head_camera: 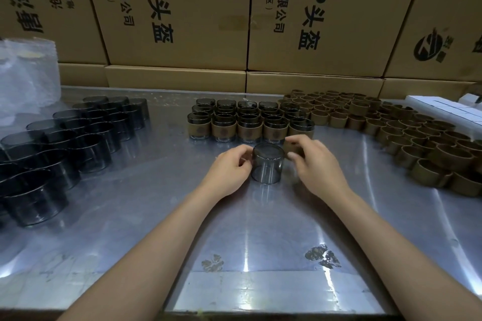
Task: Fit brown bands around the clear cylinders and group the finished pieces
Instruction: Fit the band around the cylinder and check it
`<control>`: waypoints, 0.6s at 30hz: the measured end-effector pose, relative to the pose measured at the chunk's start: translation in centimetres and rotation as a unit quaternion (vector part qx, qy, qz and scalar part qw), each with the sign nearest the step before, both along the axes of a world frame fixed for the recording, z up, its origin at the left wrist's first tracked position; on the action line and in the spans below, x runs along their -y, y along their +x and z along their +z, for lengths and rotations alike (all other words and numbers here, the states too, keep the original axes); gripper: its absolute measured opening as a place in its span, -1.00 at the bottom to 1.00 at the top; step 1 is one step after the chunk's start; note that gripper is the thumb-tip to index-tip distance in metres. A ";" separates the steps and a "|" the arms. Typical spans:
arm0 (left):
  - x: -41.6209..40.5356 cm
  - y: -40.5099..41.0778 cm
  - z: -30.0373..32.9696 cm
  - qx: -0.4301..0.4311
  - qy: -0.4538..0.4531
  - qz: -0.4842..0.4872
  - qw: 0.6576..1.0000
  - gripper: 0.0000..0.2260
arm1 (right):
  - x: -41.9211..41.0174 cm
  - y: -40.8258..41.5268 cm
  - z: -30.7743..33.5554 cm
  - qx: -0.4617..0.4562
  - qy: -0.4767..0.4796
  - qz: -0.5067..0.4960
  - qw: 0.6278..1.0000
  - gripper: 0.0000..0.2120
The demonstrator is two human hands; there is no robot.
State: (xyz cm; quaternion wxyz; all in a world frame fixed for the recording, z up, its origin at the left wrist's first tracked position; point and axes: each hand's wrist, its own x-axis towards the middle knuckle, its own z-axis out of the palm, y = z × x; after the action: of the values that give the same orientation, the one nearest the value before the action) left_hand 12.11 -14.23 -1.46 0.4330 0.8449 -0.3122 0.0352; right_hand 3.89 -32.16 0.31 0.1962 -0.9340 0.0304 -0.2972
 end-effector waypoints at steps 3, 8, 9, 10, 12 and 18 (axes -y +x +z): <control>0.1 -0.7 0.7 0.064 -0.060 0.009 0.996 -0.68 | -0.3 -0.3 0.6 0.100 0.023 0.009 0.995 -0.76; 0.5 -3.0 2.2 0.268 -0.068 -0.049 0.960 -0.51 | -1.6 -0.7 1.3 0.193 0.007 0.047 0.980 -0.80; 0.6 -3.3 2.3 0.303 -0.056 -0.053 0.950 -0.49 | -1.9 -0.7 1.3 0.203 0.007 0.058 0.977 -0.80; 0.7 -3.5 2.4 0.329 -0.050 -0.049 0.942 -0.50 | -2.2 -0.8 1.3 0.212 0.012 0.071 0.975 -0.80; 0.7 -3.6 2.6 0.354 -0.056 -0.027 0.933 -0.55 | -2.7 -0.8 1.4 0.221 0.040 0.098 0.970 -0.82; 0.7 -3.3 3.1 0.352 -0.034 -0.031 0.935 -0.62 | -3.2 -1.1 1.4 0.224 0.161 0.147 0.950 -0.81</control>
State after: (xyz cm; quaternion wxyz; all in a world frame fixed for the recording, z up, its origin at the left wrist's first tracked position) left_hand 8.81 -14.91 1.65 0.3242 0.7531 -0.4696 0.3275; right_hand 2.83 -28.92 1.76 0.3876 -0.7932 -0.1048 -0.4579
